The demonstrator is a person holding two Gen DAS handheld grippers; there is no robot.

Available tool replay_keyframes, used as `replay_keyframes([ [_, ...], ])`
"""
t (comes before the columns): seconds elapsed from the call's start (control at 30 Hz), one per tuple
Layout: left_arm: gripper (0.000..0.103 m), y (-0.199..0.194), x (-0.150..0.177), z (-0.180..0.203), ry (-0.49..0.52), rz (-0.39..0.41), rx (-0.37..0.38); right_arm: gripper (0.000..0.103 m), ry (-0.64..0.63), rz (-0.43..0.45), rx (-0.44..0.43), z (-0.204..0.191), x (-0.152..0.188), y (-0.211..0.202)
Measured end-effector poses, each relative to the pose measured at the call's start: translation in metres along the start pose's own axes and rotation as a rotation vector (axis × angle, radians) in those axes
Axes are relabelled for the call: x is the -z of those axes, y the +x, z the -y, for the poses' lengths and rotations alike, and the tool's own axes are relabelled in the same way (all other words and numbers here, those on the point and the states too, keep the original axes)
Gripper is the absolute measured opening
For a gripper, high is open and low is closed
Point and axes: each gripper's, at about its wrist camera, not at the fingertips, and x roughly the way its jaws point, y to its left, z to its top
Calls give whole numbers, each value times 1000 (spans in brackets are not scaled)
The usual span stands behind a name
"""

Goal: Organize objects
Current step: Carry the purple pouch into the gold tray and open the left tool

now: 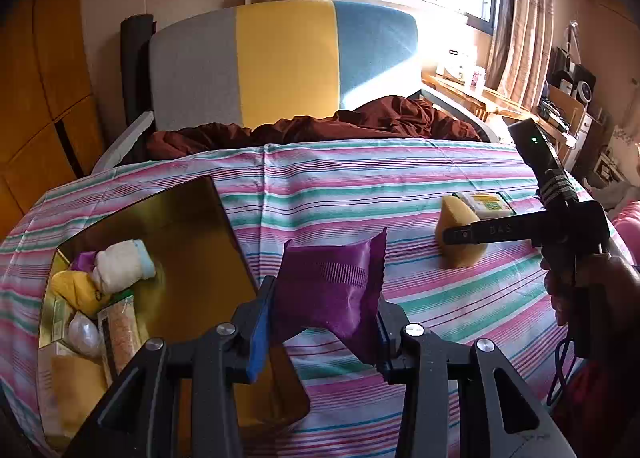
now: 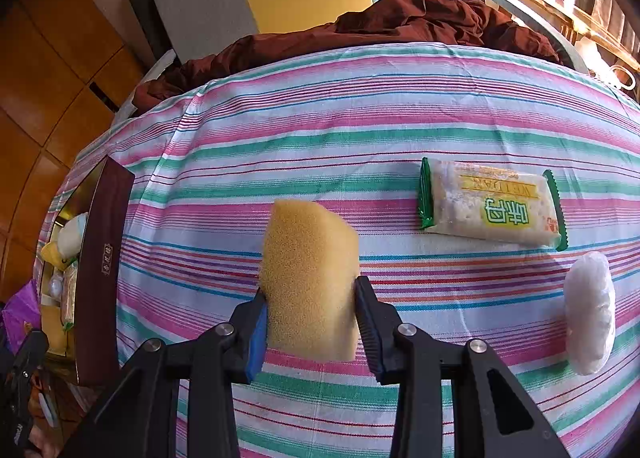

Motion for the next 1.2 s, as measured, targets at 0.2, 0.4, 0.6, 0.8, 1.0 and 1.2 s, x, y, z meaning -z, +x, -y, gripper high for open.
replay_keyframes([
  [0.2, 42, -8, 15, -45, -80, -19, -58, 38, -10, -1, 15, -1, 1, 0],
  [0.4, 42, -23, 33, -100, -200, -35, -93, 38, -28, -2, 32, -3, 1, 1],
  [0.6, 42, -46, 59, -159, -319, -41, -128, 38, -54, -3, 53, -7, 2, 2],
  [0.8, 42, -46, 69, -165, -317, -45, -110, 36, -72, -28, 90, -9, 3, 8],
  [1.0, 42, -23, 67, -145, -259, -96, -100, 36, -76, -29, 99, -9, 4, 9],
  [1.2, 43, -9, 77, -146, -261, -150, -110, 36, -76, -29, 99, -10, 4, 9],
])
